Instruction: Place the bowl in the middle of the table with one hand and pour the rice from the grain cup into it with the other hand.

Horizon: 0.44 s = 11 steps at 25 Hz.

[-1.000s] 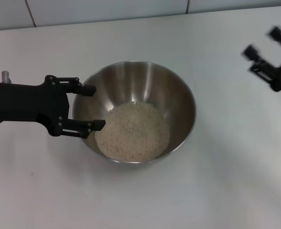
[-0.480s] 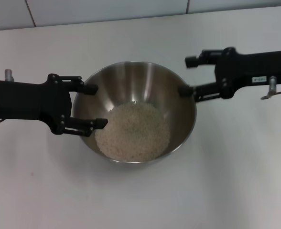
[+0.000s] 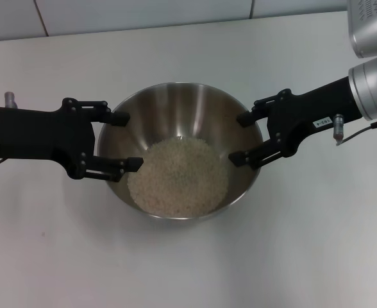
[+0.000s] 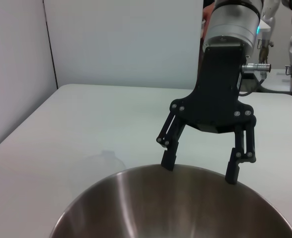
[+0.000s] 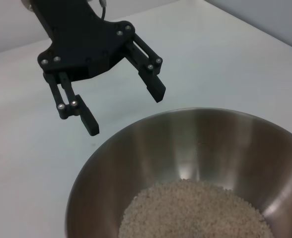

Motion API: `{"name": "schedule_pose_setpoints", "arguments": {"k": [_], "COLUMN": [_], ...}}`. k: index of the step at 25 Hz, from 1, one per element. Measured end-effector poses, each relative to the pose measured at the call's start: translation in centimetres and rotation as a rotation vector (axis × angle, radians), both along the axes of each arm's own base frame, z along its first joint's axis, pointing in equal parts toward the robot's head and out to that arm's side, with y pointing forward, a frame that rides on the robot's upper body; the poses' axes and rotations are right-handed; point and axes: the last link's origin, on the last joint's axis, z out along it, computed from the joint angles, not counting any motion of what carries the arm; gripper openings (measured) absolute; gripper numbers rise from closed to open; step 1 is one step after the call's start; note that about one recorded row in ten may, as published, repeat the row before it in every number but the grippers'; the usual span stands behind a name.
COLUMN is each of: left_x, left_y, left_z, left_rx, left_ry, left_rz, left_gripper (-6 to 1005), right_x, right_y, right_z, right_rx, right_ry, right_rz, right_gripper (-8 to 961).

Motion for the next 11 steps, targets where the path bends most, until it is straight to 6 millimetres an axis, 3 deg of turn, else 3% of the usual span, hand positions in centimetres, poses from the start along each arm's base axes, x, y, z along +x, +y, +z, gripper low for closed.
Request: {"name": "schedule_pose_setpoints", "arguments": {"k": [11], "left_x": [-0.11], "left_y": [-0.09], "left_z": [-0.15], "left_rx": [-0.007], "left_ry": [0.010], "left_rz": [0.001], "left_gripper": [815], "right_x": [0.05], "right_y": [0.17], "right_z": [0.04], "right_rx": [0.015], "right_ry": [-0.001], "right_rz": [-0.011], "right_gripper": [847]}}
